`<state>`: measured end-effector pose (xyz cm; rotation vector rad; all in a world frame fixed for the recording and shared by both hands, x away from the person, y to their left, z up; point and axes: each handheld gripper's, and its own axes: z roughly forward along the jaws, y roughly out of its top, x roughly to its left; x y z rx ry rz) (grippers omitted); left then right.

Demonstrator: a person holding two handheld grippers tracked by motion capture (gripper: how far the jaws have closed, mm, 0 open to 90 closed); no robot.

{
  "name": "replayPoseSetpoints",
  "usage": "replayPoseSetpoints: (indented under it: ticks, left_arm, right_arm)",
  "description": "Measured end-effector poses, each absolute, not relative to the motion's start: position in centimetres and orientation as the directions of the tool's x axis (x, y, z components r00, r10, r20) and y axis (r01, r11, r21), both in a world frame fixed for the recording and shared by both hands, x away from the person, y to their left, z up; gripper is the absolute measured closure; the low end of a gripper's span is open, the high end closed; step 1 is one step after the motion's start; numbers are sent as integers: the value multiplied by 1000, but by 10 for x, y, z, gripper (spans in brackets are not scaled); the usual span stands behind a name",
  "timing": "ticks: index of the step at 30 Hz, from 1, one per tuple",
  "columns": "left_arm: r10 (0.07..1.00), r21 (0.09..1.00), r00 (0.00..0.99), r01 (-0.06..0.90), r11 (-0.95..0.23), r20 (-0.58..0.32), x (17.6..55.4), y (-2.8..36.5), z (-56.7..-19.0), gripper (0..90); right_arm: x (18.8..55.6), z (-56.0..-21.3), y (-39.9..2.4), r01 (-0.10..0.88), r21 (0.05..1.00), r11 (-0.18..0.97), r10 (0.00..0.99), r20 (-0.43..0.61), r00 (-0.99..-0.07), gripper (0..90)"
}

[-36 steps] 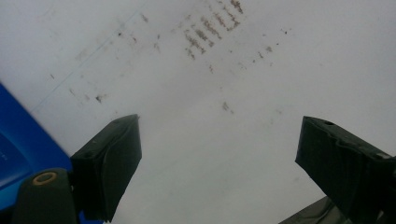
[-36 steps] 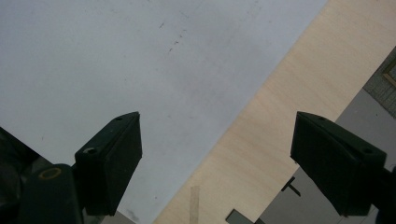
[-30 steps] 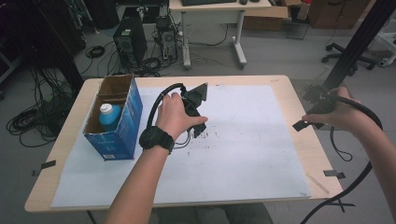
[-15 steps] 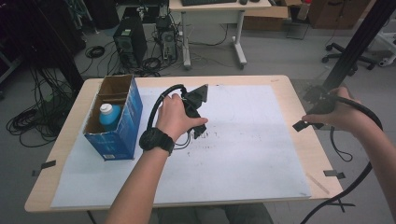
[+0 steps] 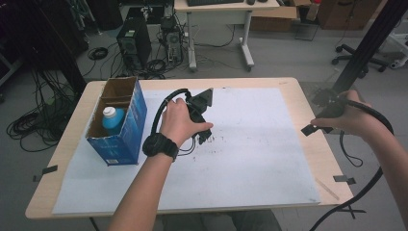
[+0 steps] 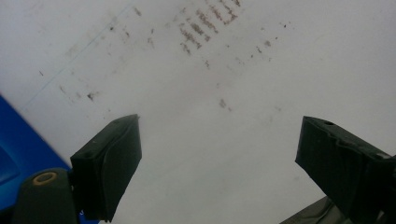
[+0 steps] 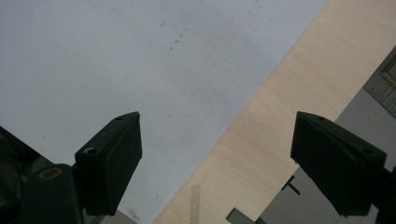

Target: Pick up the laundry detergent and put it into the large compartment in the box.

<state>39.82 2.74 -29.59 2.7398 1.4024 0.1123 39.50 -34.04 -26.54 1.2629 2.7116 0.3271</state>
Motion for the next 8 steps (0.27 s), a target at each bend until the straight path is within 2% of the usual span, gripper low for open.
replayPoseSetpoints:
  ticks: [8]
  left_arm:
    - [816, 96, 577, 811, -577, 28, 397, 29, -298, 144]
  right_arm:
    - [395, -265, -339, 736, 250, 628, 765, -29, -643, 170]
